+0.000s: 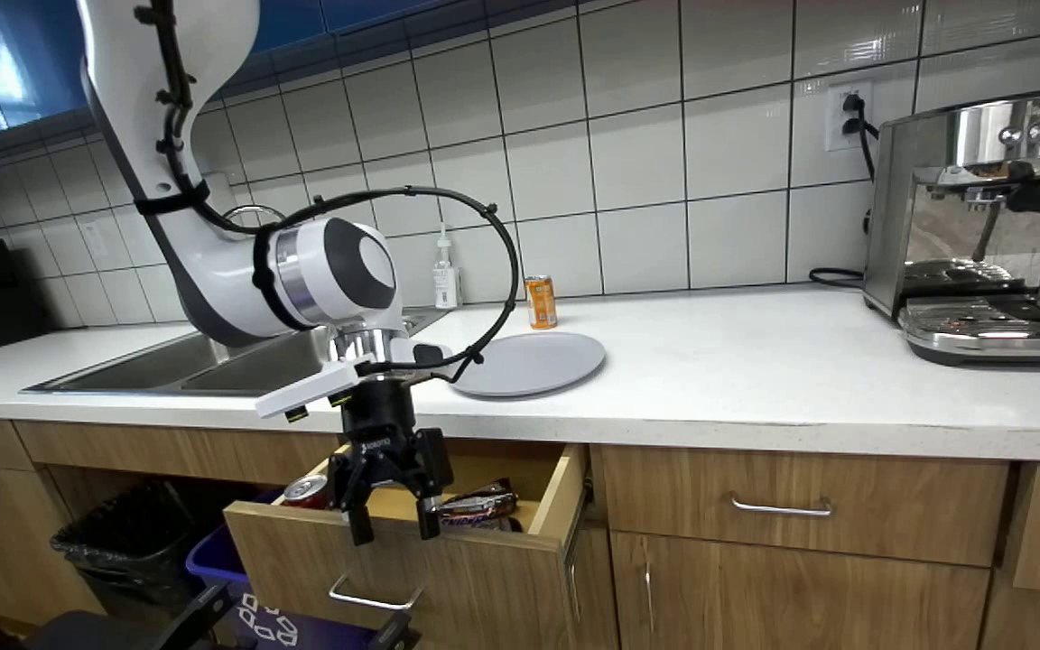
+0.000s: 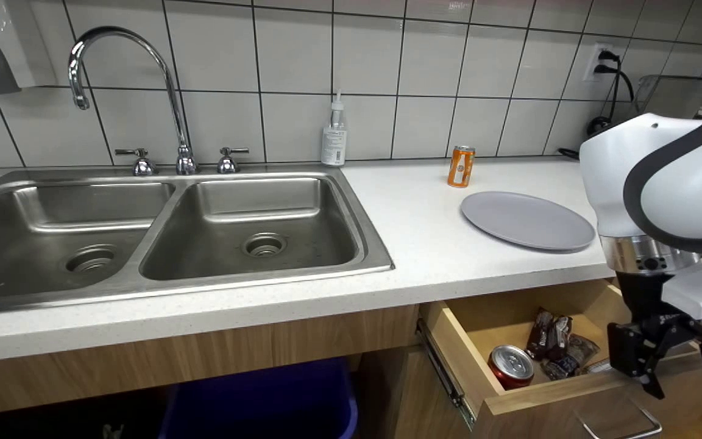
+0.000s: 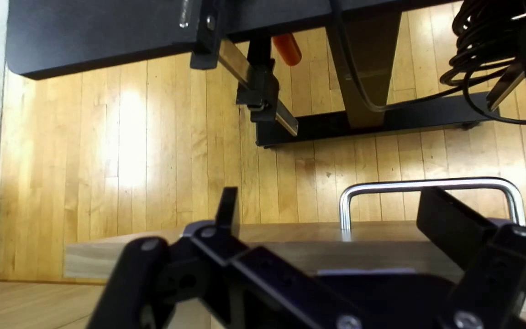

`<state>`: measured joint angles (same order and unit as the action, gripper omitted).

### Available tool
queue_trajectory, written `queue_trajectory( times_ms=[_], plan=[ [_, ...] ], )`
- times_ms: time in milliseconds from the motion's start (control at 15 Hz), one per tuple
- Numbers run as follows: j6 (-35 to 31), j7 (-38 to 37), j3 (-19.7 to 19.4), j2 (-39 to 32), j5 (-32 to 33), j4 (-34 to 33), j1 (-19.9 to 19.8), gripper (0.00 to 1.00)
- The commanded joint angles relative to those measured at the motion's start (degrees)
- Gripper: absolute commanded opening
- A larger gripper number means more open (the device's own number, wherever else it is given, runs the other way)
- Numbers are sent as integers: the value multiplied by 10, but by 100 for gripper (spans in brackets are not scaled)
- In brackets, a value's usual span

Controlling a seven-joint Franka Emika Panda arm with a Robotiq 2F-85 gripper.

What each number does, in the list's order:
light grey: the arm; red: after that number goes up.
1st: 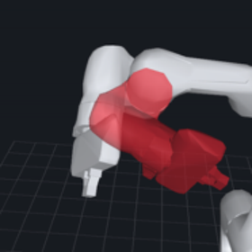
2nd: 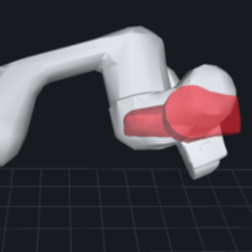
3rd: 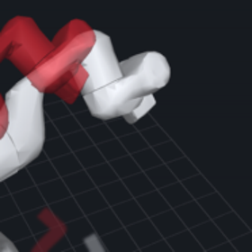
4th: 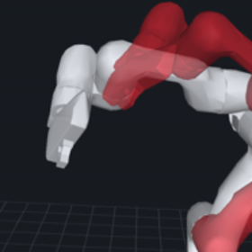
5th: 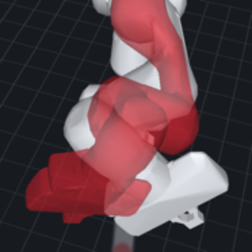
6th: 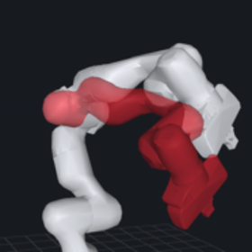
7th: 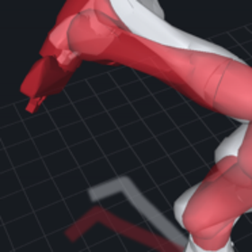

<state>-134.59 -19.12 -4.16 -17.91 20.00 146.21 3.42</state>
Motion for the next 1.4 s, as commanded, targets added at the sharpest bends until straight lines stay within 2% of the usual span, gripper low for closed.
queue_trajectory(
  times_ms=[0,400,1333],
  plan=[
    [-53,-25,-18,-13,36,-6,13,100],
    [-97,-27,-31,-20,43,-12,20,100],
    [-150,-38,-53,-48,47,-48,36,100]
  ],
)
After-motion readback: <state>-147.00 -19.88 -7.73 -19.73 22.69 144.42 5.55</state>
